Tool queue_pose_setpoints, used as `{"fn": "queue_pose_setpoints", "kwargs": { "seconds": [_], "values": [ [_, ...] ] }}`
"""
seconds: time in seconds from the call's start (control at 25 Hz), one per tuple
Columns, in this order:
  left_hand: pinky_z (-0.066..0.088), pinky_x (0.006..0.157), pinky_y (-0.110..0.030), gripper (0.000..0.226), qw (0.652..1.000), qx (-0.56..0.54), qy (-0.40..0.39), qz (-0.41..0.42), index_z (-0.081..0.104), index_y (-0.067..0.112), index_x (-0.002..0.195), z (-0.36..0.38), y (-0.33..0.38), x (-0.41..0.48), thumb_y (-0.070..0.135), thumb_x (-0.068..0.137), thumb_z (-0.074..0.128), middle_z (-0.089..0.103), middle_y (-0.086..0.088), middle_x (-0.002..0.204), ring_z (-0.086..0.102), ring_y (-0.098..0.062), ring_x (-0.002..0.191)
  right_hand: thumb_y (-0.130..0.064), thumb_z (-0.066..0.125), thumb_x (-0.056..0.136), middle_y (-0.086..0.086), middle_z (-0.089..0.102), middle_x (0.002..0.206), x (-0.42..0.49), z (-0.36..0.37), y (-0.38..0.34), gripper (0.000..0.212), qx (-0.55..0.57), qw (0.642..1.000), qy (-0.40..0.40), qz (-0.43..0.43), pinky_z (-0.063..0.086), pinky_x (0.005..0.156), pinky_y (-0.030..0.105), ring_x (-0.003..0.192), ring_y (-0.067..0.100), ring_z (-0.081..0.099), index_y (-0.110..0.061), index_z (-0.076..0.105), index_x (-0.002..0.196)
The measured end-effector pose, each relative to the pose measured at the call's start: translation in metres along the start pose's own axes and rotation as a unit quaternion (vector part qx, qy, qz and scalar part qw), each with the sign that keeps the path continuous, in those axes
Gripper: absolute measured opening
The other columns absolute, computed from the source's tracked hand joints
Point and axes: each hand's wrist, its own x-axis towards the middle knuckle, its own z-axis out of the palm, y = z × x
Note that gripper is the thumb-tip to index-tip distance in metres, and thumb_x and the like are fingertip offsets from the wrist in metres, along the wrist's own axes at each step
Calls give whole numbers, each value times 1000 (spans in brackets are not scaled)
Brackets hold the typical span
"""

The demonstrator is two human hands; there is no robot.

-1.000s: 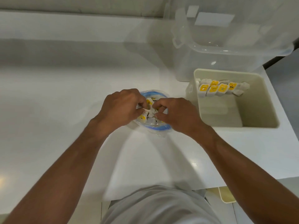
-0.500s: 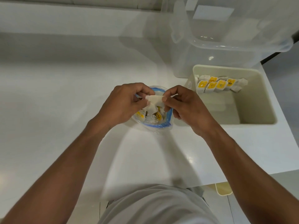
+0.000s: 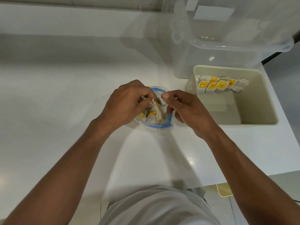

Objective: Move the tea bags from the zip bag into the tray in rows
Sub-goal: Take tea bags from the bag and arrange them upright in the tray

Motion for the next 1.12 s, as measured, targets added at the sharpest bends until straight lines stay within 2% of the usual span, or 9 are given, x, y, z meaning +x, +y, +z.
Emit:
{"fn": "queue_pose_setpoints", "kwargs": {
  "seconds": [0.24, 0.32, 0.4, 0.48, 0.56, 0.72, 0.84, 0.96, 1.12],
  "values": [
    [56, 74, -42, 18, 997, -63, -25, 23, 77, 24, 94, 2, 2, 2, 9, 86, 73, 67, 5, 89, 67, -12, 80, -45, 74, 81, -14, 65, 101, 8, 4, 2, 29, -130, 987, -70, -60, 48, 77, 20, 84, 1, 59, -38, 68, 109],
    [57, 75, -40, 19, 997, -65, -35, 11, 76, 25, 96, 4, 4, 2, 9, 87, 72, 69, 6, 88, 68, -11, 79, -45, 76, 79, -15, 69, 97, 10, 11, 3, 26, -156, 985, -51, -61, 51, 82, 25, 87, 3, 62, -35, 69, 102],
    [57, 77, -33, 22, 997, -78, -28, -6, 74, 26, 102, 5, 7, 0, 8, 90, 67, 72, 10, 91, 69, -8, 82, -45, 77, 77, -16, 69, 86, 11, 14, 4, 24, -157, 986, -22, -59, 48, 72, 16, 79, -4, 61, -32, 67, 94],
    [55, 73, -25, 21, 998, -61, 13, -28, 72, 28, 104, 2, 6, -1, 11, 93, 64, 71, 13, 91, 69, -4, 80, -43, 77, 79, -17, 65, 77, 10, 11, 3, 20, -141, 988, 10, -60, 41, 62, 8, 69, -10, 56, -29, 64, 86],
    [55, 71, -27, 19, 998, -13, 52, -45, 71, 29, 102, -4, 2, -1, 15, 93, 63, 70, 13, 90, 67, -3, 73, -45, 74, 81, -16, 62, 73, 10, 5, 3, 20, -129, 989, 47, -60, 41, 61, 9, 67, -7, 56, -29, 63, 82],
    [54, 69, -33, 19, 993, 86, 35, -75, 70, 36, 102, -12, 2, 1, 23, 91, 63, 71, 18, 91, 64, -10, 72, -45, 72, 84, -9, 65, 71, 8, -7, 2, 23, -75, 995, 57, -35, 56, 66, 33, 64, 9, 65, -23, 66, 81],
    [52, 67, -32, 17, 987, 137, 40, -81, 69, 39, 102, -22, 4, 5, 27, 92, 61, 69, 21, 89, 63, -11, 75, -33, 72, 87, -4, 68, 69, 5, -18, -4, 16, 19, 997, 67, -32, 50, 56, 26, 57, 9, 61, -19, 67, 83],
    [50, 68, -30, 16, 994, 85, 12, -74, 70, 39, 102, -28, 5, 9, 29, 90, 64, 68, 20, 86, 60, -5, 69, -28, 70, 89, -3, 66, 68, 4, -25, -7, 11, 96, 994, 44, -29, 47, 57, 24, 58, 11, 57, -20, 66, 83],
    [48, 70, -25, 18, 996, -53, -44, -62, 71, 38, 107, -18, 15, 12, 32, 90, 70, 68, 14, 85, 60, 0, 64, -24, 69, 90, -5, 63, 66, 1, -23, -6, 12, 101, 994, -24, -24, 46, 59, 25, 59, 9, 56, -21, 64, 80]
  ]
}}
